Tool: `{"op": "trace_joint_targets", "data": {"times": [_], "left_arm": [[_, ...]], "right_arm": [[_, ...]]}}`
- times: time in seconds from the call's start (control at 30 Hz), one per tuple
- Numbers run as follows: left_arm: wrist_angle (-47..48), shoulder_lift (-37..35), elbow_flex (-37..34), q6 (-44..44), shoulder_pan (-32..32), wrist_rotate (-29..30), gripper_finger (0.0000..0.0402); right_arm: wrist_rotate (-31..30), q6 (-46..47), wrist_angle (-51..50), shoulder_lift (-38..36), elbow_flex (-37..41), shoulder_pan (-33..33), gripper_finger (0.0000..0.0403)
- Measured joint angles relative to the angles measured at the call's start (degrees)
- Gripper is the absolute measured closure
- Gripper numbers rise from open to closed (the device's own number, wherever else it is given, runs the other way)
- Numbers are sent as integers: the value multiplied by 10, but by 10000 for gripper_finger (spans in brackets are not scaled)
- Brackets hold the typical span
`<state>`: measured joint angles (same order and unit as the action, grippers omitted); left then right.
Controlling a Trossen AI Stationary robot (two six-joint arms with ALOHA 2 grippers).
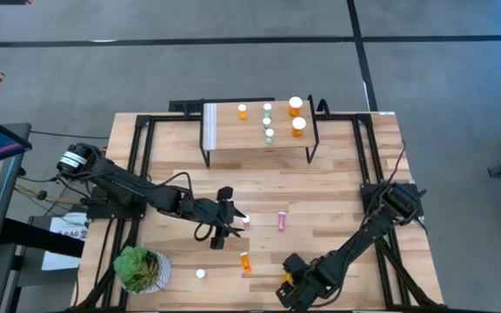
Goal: Pick and place medicine bottles onto shelf by color
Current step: Put the right small orange pill bottle on the shelf aligned with the other small orange pill bottle
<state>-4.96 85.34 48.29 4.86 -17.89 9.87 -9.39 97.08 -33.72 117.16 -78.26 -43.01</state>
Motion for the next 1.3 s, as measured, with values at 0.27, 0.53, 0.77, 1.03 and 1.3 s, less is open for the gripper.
{"op": "trace_joint_targets", "data": {"times": [0.27,0.53,0.77,1.03,1.3], "left_arm": [[0,0,0,0,0,0,221],[0,0,0,1,0,0,221],[0,0,0,1,0,0,221],[6,0,0,3,0,0,221],[7,0,0,3,0,0,221]], "right_arm": [[7,-9,4,2,0,21,129],[27,-44,1,2,-7,39,129],[21,-53,-12,3,-14,44,130],[23,-61,-12,3,-14,50,130],[21,-85,-18,3,-28,53,130]]}}
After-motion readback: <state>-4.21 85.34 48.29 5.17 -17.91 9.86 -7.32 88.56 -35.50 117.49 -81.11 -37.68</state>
